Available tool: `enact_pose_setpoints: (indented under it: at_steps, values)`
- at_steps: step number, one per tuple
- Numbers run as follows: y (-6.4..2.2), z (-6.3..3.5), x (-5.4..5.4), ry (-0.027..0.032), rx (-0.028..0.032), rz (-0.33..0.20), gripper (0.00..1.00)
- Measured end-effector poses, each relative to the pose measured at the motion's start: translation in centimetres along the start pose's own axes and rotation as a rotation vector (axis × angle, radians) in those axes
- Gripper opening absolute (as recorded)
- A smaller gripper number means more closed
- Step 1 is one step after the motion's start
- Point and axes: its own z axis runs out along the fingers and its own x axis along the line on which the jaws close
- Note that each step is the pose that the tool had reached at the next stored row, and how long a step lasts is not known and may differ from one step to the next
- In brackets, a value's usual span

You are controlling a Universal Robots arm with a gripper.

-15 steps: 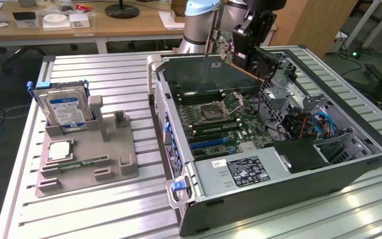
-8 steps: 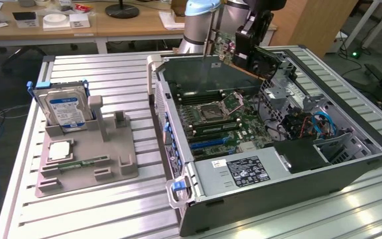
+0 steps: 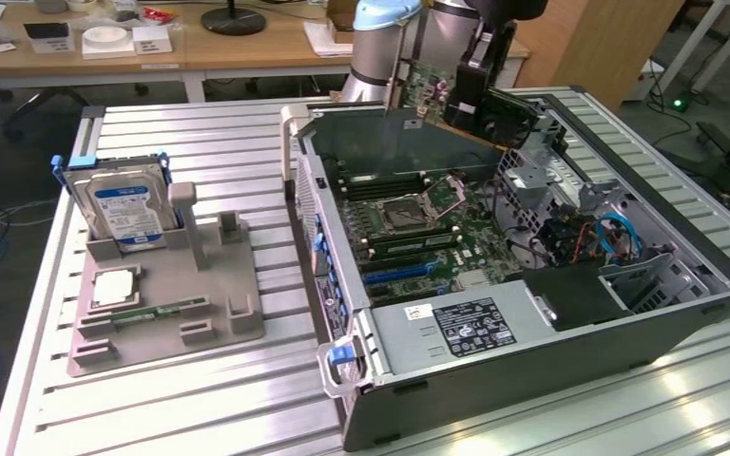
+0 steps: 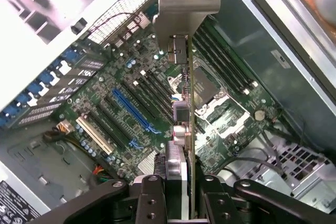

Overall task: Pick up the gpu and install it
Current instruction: 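Insert the gpu into the slot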

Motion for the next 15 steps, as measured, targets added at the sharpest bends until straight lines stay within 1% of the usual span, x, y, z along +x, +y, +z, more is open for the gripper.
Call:
enact_pose_setpoints:
  at_steps: [15]
  values:
    - [0.0,0.02,0.01,-0.0035,-0.0028,-0.21,0.28]
